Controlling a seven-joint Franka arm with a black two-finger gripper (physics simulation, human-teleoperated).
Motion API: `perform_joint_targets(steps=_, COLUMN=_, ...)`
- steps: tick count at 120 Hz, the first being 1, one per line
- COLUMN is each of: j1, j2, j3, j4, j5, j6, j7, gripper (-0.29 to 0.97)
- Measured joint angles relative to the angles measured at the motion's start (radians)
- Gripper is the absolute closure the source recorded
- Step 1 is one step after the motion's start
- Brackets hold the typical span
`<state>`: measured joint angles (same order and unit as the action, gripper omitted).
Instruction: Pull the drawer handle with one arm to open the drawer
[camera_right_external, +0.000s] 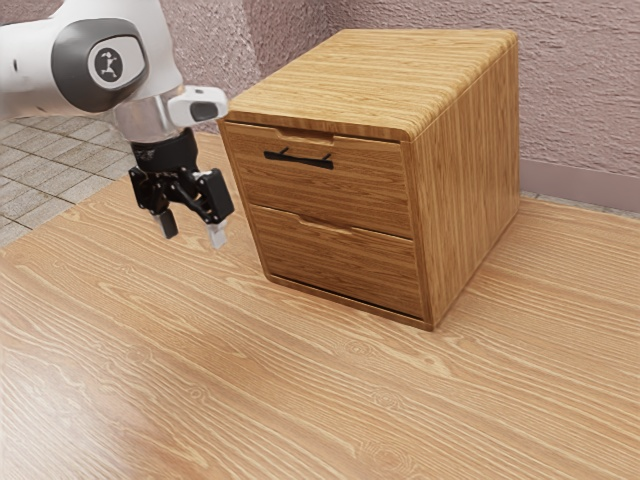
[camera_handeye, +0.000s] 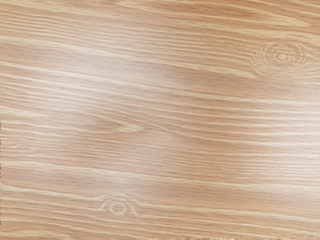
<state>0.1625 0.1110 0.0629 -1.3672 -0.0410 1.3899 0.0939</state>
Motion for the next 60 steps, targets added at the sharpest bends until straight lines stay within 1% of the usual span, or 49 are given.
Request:
perform_joint_targets(steps=34, j1=0.002, j2=0.000, j3=0.000, j4=0.001, j5=0.001, j6=-0.005, j7=0.042, gripper=0.00)
perform_joint_targets(steps=40, j1=0.003, j2=-0.014, j3=-0.001, j4=0.021, j5=0.000, j6=-0.005, j7=0.055, gripper=0.00)
perform_joint_targets(steps=46, j1=0.002, j2=-0.052, j3=0.000, j4=0.085, j5=-0.002, j6=-0.006, j7=0.105, gripper=0.00)
perform_joint_targets(steps=54, j1=0.013, j2=-0.097, j3=-0.013, j4=0.154, j5=0.004, j6=-0.006, j7=0.236, gripper=0.00)
perform_joint_targets(steps=56, j1=0.023, j2=-0.103, j3=-0.024, j4=0.172, j5=0.013, j6=-0.006, j7=0.272, gripper=0.00)
perform_joint_targets(steps=60, j1=0.041, j2=-0.111, j3=-0.045, j4=0.196, j5=0.052, j6=-0.007, j7=0.344, gripper=0.00)
